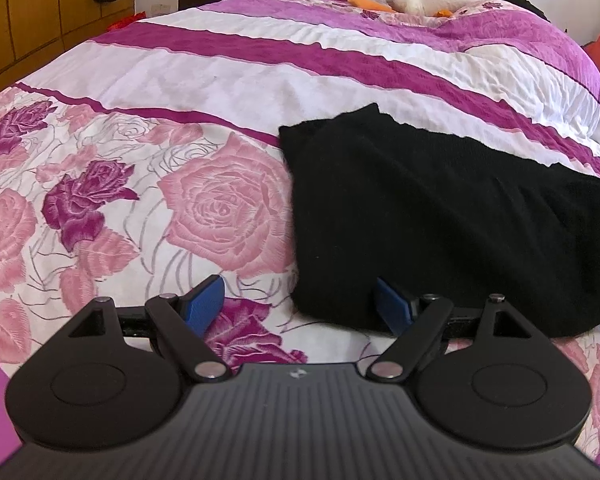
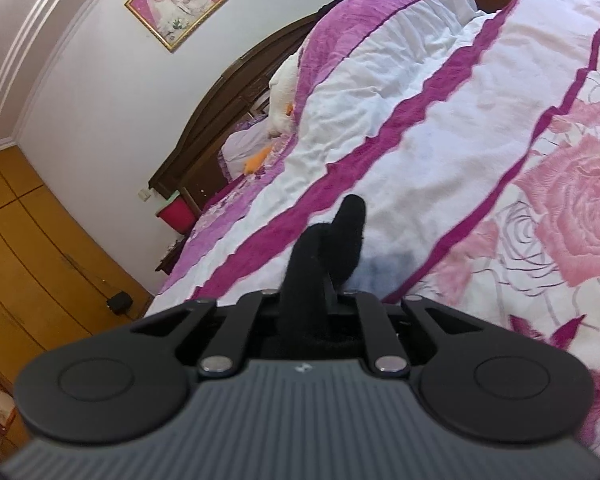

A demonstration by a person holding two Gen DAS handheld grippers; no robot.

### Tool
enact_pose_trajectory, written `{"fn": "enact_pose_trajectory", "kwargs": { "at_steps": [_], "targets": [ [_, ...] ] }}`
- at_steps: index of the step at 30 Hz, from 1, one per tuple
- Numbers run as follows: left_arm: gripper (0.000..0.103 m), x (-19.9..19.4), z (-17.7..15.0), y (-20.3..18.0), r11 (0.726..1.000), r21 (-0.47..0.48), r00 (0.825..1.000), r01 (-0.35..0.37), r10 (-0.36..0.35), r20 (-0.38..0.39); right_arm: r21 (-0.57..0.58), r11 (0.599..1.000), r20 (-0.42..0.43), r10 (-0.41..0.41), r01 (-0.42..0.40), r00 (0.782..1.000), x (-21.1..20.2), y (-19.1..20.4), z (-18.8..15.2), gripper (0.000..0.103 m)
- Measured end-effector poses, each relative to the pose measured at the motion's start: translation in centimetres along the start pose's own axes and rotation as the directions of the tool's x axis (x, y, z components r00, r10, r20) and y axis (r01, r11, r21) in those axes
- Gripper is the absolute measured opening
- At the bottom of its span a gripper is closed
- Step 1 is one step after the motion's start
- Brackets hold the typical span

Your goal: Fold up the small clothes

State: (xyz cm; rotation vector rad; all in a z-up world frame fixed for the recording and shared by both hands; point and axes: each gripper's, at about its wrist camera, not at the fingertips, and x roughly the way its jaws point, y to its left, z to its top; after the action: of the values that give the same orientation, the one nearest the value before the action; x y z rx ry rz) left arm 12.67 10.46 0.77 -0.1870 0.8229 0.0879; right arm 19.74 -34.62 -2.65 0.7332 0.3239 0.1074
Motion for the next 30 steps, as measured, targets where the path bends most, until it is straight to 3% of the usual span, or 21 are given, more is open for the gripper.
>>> {"fn": "enact_pose_trajectory", "kwargs": {
  "at_steps": [12,18,25,30],
  "targets": [
    [0.085,-1.5,-0.2,4.1,0.997,-0.072,0.999,-0.024,0.026,0.03,-0.019,0.987,0.01,0.159,-0.159,0.987,1.9,8.7,-2.1,0.01],
    [0.085,-2.1,-0.6,6.7,0.992,-0.121,0.998,-0.031,0.037,0.042,-0.086,0.962,-0.099,0.252,-0.26,0.963,4.4,14.7,-7.2,0.009],
    [0.085,-1.9,-1.1,9.5,0.985,-0.166,0.998,-0.049,0.057,0.039,-0.256,0.929,-0.29,0.192,-0.269,0.938,7.5,18.4,-15.4,0.007],
    [0.085,-1.8,-0.7,10.3,0.984,-0.172,0.997,-0.043,0.053,0.051,-0.323,0.909,-0.377,0.13,-0.262,0.917,8.0,19.1,-17.3,0.01]
  ]
}}
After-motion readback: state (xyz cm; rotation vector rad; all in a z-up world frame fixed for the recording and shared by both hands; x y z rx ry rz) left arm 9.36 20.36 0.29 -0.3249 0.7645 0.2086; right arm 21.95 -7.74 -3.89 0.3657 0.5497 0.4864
